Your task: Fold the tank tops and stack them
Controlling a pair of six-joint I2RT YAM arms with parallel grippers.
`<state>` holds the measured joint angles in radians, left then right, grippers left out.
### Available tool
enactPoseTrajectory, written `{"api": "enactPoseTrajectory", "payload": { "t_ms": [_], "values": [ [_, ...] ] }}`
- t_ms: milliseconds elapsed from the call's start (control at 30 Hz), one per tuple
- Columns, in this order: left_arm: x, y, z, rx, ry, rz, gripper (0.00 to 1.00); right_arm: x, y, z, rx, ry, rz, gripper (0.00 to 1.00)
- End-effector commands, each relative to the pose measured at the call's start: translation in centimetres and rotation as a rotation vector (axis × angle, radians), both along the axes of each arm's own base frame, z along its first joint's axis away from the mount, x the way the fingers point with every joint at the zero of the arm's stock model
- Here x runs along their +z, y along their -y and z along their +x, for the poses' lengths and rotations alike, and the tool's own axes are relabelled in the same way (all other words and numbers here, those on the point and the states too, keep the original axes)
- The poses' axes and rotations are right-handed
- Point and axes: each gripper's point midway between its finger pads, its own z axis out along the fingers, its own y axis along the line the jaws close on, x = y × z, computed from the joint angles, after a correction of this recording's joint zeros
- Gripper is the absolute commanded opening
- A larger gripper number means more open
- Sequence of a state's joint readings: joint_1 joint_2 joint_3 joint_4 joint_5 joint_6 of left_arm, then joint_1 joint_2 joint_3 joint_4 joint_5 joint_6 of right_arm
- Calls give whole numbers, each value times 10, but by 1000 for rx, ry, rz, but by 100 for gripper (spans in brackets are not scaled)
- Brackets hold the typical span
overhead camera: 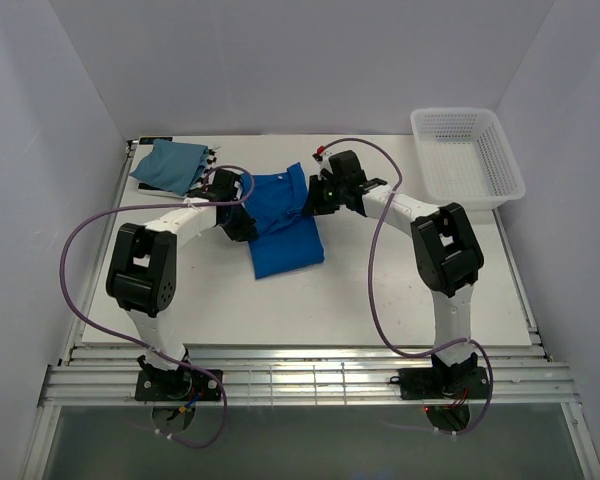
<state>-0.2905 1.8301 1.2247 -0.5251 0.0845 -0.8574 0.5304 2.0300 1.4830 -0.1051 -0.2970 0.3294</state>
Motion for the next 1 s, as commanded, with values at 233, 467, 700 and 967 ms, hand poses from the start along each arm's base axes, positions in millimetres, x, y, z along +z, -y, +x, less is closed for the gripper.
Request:
{"api": "enactPoseTrajectory", "payload": {
  "t_ms": [233, 467, 700, 967],
  "values": [
    [61, 6, 24, 3, 135, -63, 98, 46, 1, 0, 72, 28, 45, 65],
    [62, 10, -30, -63, 93, -127, 98, 19, 41, -78, 55, -67, 27, 69],
    [21, 9, -97, -98, -18, -116, 98, -15, 58, -127, 43, -172, 46, 70],
    [-5, 14, -112, -126, -58, -142, 97, -42, 50, -119, 0, -248, 41, 67]
  ]
}}
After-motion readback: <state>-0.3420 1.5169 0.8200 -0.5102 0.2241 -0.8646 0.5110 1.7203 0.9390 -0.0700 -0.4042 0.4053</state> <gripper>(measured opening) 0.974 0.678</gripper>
